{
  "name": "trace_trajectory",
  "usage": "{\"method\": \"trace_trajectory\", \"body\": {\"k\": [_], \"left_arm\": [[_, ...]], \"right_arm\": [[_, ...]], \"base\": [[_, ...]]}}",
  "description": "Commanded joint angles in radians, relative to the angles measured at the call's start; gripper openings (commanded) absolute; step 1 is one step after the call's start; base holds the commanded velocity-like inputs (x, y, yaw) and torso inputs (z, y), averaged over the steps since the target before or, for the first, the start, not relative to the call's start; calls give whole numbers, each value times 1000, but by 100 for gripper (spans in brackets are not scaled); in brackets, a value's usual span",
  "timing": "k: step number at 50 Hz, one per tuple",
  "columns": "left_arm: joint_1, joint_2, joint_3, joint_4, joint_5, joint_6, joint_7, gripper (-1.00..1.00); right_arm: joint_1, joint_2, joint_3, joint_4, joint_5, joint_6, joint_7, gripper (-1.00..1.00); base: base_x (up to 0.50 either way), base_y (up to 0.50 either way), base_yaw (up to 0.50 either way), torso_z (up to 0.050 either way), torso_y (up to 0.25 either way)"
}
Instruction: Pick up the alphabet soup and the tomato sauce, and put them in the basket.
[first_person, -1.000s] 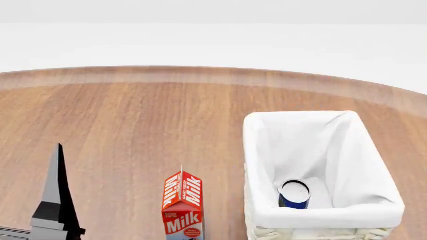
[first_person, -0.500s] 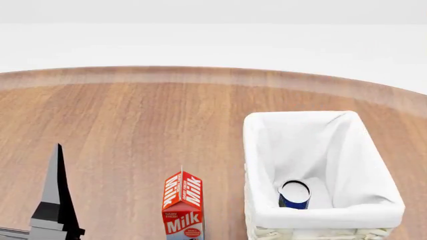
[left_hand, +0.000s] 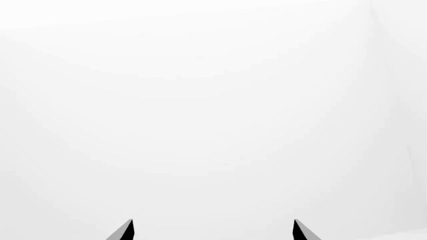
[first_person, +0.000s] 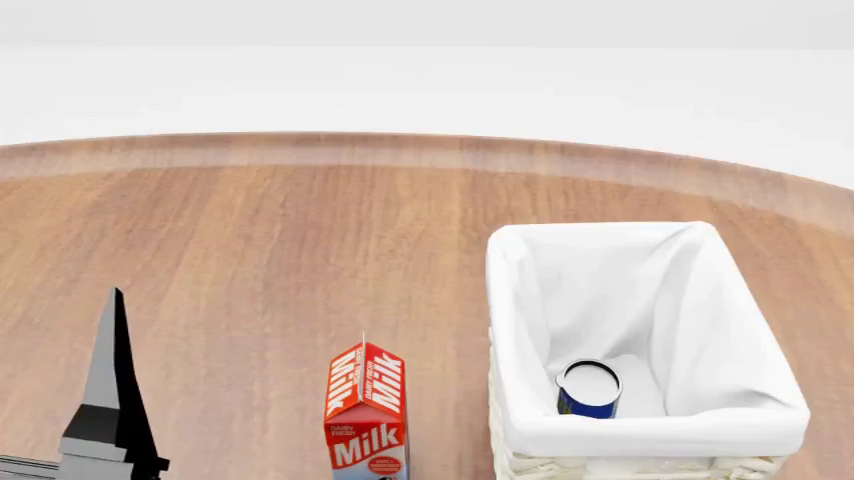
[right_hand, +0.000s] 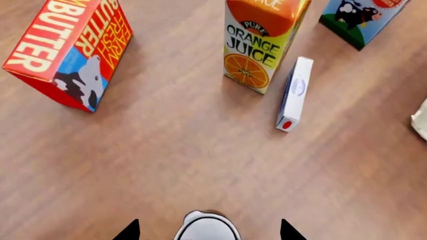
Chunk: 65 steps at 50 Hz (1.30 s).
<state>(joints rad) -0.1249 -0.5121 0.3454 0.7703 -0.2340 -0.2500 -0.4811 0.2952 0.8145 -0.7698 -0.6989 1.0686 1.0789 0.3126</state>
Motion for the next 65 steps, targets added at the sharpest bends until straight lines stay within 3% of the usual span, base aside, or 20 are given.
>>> {"method": "trace_trajectory", "body": {"k": [1, 6, 8, 65], "left_arm": [[-1, -2, 1, 0, 0, 0, -2, 100], [0, -2, 2, 3, -1, -3, -4, 100], [1, -2, 3, -1, -1, 1, -3, 100], [1, -10, 8, -2, -4, 7, -12, 100]], "right_arm": [[-14, -4, -9, 28, -8, -25, -7, 100], [-45, -11, -41, 69, -78, -81, -43, 100], [-29, -6, -14, 44, -13, -45, -7, 100], [-105, -62, -78, 230, -140, -191, -77, 100]], "base": [[0, 0, 0, 0, 0], [0, 0, 0, 0, 0], [0, 0, 0, 0, 0], [0, 0, 0, 0, 0]]}}
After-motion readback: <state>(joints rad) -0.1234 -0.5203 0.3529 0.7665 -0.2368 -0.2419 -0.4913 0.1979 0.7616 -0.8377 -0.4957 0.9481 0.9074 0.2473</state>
